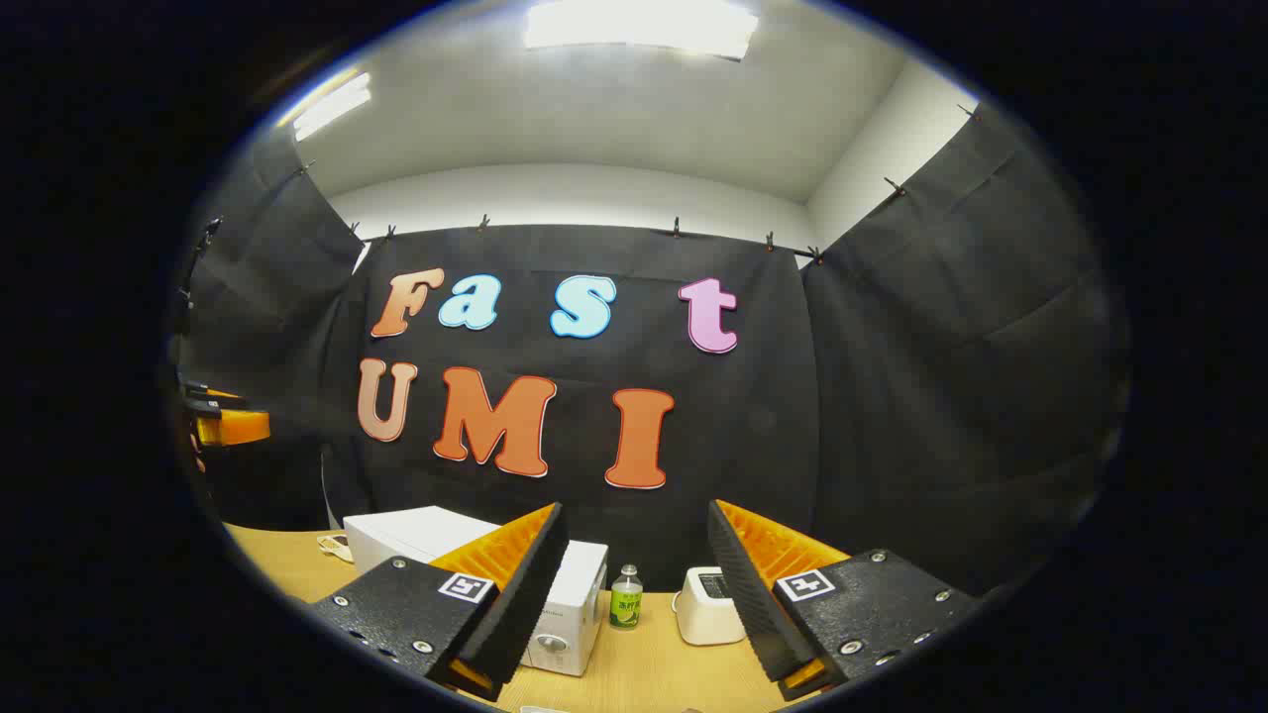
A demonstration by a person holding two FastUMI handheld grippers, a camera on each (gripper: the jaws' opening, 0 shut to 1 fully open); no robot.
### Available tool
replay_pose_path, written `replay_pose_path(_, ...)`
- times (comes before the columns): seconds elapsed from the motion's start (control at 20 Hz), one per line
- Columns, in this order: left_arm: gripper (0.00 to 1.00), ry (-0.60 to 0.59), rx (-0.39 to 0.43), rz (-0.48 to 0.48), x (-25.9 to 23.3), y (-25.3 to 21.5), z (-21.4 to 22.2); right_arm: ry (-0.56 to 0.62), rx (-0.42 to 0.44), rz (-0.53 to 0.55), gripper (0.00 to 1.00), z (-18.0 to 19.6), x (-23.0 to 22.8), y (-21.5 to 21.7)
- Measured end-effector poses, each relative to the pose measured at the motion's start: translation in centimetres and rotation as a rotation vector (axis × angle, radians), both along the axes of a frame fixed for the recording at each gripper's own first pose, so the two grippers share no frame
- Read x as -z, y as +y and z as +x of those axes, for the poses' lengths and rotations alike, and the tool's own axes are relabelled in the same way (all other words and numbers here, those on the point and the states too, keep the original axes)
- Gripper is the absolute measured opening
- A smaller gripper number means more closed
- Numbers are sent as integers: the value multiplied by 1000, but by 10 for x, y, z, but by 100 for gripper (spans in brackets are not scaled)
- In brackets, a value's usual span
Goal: Open the microwave oven with the left hand, put the food in, and close the microwave oven.
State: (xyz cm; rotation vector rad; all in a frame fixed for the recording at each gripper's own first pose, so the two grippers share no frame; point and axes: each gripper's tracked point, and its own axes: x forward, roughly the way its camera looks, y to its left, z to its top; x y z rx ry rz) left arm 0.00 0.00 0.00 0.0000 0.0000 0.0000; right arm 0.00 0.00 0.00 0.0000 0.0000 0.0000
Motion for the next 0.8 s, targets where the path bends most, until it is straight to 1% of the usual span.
replay_pose_path(0.1,94,-14,-5,5,-4,-2,1,0,-4,-7,88,-3,2,-1)
replay_pose_path(0.2,100,-24,-16,8,-7,-2,1,-12,1,-12,88,-2,0,-2)
replay_pose_path(0.25,100,-27,-22,14,-9,0,2,-17,-3,-7,88,-1,-1,-2)
replay_pose_path(0.3,94,-31,-28,12,-9,2,3,-17,-7,1,89,-2,-2,-2)
replay_pose_path(0.35,98,-33,-29,4,-12,2,3,-14,-13,9,88,-3,-1,-1)
replay_pose_path(0.4,94,-34,-27,-2,-11,2,2,-14,-22,15,88,-3,-1,1)
replay_pose_path(0.55,94,-48,-26,19,-14,3,-3,-11,-31,16,88,-2,3,3)
replay_pose_path(0.6,98,-53,-25,16,-16,1,-2,-12,-35,14,89,-1,3,5)
replay_pose_path(0.7,98,-56,-23,13,-17,0,-3,-15,-36,11,89,-2,3,5)
replay_pose_path(0.75,98,-50,-31,14,-15,2,-2,-16,-38,13,89,-2,2,7)
replay_pose_path(0.8,94,-50,-39,11,-14,3,-1,-17,-41,17,89,-4,2,7)
